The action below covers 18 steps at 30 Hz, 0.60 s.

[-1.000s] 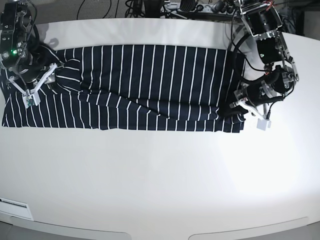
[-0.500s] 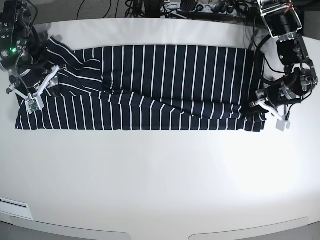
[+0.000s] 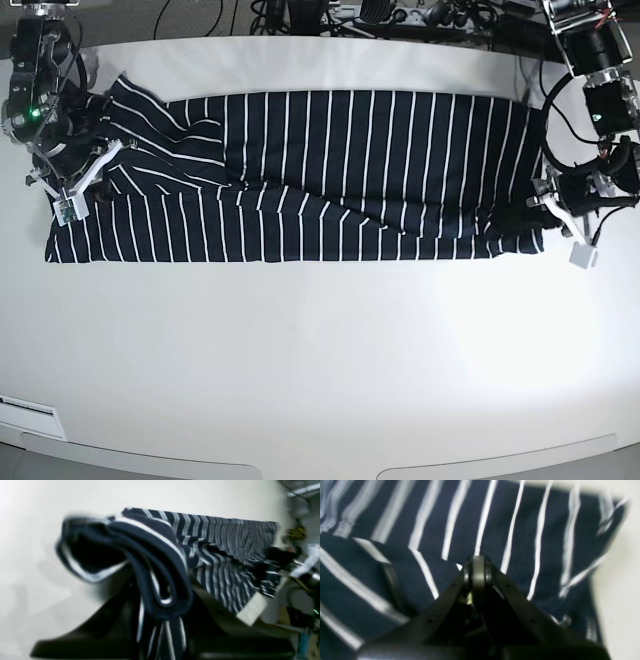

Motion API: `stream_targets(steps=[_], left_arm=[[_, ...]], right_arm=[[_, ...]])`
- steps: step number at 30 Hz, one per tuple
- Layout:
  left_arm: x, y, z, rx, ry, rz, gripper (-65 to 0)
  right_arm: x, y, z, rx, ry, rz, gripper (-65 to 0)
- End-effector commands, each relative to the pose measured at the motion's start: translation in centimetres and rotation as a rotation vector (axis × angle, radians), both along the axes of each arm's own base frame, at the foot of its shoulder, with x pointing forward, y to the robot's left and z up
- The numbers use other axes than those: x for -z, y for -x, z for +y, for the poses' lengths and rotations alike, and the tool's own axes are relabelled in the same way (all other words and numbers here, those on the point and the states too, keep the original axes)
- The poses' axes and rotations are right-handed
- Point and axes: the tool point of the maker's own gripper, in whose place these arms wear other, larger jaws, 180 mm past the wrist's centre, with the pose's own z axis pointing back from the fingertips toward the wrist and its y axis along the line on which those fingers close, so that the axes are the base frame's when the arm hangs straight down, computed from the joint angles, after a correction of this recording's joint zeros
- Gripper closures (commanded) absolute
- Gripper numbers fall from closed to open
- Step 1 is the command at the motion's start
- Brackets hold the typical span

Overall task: Fold the T-shirt properly
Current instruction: 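Lift the grasped shirt end with the left gripper and fold it toward the right gripper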

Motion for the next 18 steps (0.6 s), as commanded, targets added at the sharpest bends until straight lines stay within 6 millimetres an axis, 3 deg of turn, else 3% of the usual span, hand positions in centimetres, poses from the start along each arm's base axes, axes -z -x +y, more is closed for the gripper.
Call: stream_targets(steps=[1,6,12,18], left_arm=[[-1.8,-0.6,0.0,0.025,0.015,-0.057,0.0],[-4.3,-0.3,-1.9,0.107,0.14,-0.153,0.0],[-4.6,-0.7,-2.6,0.11,0.162,-0.173,0.0],[-4.1,-0.8,-5.5,0.107,0.263,-0.181,0.0]], right_arm=[[-0.1,-0.7,-1.1,0.008,0.012,-0.004,0.0],[3.8,0.4,-2.1,0.034,-0.041,0.113,0.0],[4.6,1.5,-1.0,0.029,-0.099,0.174,0.0],[5.2,1.8,1.1,0.006,-0.152,0.186,0.0]])
